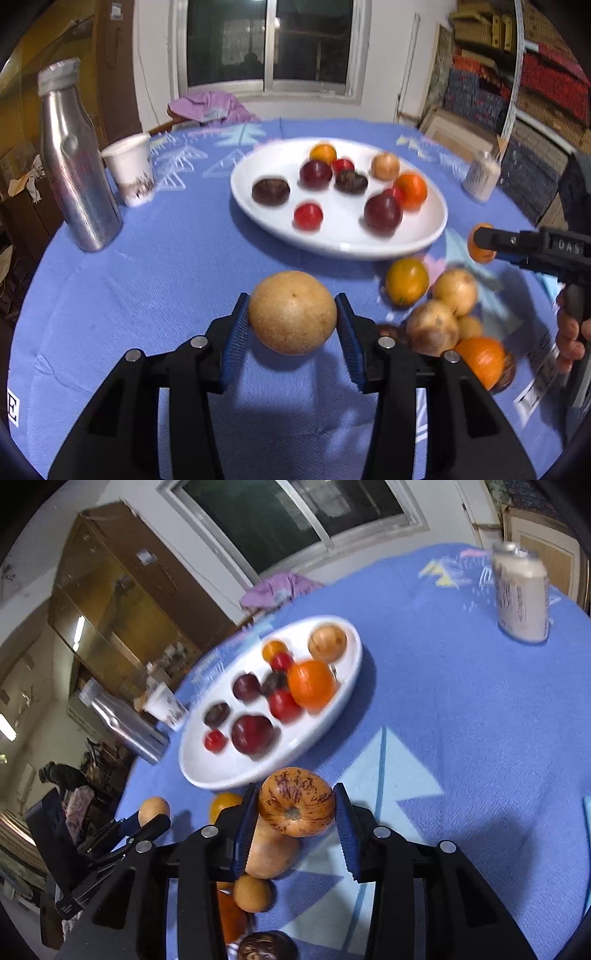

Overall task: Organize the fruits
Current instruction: 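Grasp a speckled orange-brown fruit with the right gripper while the left holds the beige fruit, then release the beige fruit into the plate with left while right releases the speckled fruit there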

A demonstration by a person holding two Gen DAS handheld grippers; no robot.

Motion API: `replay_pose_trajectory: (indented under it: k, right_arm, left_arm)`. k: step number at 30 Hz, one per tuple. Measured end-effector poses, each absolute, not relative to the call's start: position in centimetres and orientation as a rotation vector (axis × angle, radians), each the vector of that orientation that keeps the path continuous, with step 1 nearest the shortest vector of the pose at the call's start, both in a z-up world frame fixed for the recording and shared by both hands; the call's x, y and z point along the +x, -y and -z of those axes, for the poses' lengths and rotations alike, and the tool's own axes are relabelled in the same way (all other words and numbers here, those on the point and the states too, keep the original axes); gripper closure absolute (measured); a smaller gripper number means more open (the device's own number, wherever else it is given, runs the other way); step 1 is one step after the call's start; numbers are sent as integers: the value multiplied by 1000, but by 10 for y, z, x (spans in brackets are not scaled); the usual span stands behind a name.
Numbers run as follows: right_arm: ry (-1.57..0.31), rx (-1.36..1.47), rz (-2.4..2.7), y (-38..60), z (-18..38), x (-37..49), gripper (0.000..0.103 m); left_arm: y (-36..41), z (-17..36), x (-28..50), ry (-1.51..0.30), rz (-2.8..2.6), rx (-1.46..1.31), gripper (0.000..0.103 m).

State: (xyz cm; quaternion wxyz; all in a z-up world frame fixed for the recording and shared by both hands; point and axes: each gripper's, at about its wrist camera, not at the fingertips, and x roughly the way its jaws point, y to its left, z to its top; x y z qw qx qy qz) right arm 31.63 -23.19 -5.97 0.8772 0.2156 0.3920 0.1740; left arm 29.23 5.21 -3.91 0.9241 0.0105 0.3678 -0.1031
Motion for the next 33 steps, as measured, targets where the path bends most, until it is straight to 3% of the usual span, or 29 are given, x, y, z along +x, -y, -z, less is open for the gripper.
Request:
replay_pose_trajectory:
  k: [5, 9, 17, 23, 25, 26, 27, 31, 33]
  right_arm:
    - [-678, 391, -346, 227, 2, 315, 62]
    - [-647, 344, -354, 206, -24, 340, 62]
    - [-722, 264, -297, 170, 11, 421, 62]
    - [-794, 203, -249, 161, 44, 455, 62]
    - [-780, 191, -243, 162, 46, 456, 61]
    - [-788, 180, -231, 163, 46, 456, 58]
    - [-792, 199, -238, 166, 44, 456, 49]
    - [-730, 321, -273, 182, 20, 444, 43]
    - [-677, 316, -276, 184, 0, 432, 35]
  left_arm:
    - [-43, -12, 323, -694, 204, 1, 58]
    - [-21, -19, 360, -692, 218, -27, 58]
    - [8, 40, 410, -803, 210, 68, 58]
    - [9, 47, 421, -802, 224, 78, 56]
    - [9, 49, 423, -801, 226, 88, 48]
    - [9, 49, 423, -795, 220, 91, 43]
    - [8, 49, 422, -793, 217, 90, 38]
    - [-1, 39, 415, -766, 194, 70, 23]
    - [-10, 28, 406, -735, 177, 52, 9]
